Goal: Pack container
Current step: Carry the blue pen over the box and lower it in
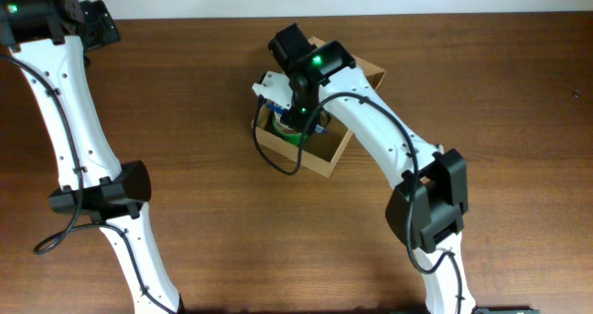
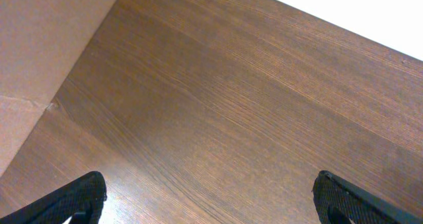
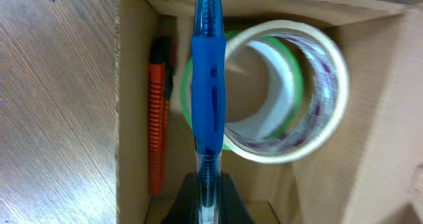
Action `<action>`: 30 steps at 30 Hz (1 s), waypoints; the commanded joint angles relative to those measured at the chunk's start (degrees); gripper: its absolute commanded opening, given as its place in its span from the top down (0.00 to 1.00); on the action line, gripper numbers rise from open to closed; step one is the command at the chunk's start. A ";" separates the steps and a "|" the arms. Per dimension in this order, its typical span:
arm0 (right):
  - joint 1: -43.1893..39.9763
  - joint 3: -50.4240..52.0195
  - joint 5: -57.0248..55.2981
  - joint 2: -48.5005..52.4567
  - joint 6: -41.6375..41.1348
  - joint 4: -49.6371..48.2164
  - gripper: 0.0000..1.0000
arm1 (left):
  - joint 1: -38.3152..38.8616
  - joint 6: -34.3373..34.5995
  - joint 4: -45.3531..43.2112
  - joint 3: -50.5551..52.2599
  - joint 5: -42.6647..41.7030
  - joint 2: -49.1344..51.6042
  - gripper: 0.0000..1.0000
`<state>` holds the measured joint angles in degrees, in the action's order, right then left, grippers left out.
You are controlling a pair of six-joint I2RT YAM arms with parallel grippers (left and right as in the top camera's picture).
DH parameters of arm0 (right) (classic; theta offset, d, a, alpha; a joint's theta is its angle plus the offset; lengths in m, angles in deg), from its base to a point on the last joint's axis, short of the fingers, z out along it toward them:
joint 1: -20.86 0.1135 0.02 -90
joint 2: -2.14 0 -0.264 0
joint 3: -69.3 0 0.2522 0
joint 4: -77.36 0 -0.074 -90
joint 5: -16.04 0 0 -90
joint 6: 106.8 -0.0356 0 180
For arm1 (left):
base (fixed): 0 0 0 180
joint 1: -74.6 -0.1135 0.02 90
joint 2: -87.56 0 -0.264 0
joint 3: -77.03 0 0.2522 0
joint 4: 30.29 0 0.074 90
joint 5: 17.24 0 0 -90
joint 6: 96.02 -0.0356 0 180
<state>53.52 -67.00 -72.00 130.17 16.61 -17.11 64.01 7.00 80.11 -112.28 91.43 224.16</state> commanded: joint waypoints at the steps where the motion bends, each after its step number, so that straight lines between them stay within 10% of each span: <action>1: 1.57 0.17 1.92 2.64 -0.59 0.07 0.96 | -0.24 -0.50 0.02 0.28 0.20 -1.29 0.00; 19: 2.21 7.76 2.99 3.50 -0.92 -1.79 0.96 | -0.24 -0.50 0.02 0.28 0.20 -1.29 0.00; 21: 2.21 7.74 2.93 3.50 -2.05 -2.43 0.78 | -0.24 -0.48 0.02 0.28 0.20 -1.29 0.00; 30: 2.01 5.51 -13.38 -4.70 -3.87 -1.18 0.70 | -0.24 -0.50 0.02 0.28 0.20 -1.29 0.00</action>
<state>55.16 -59.81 -75.06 132.73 13.79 -19.47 64.01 7.00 80.11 -112.28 91.43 224.16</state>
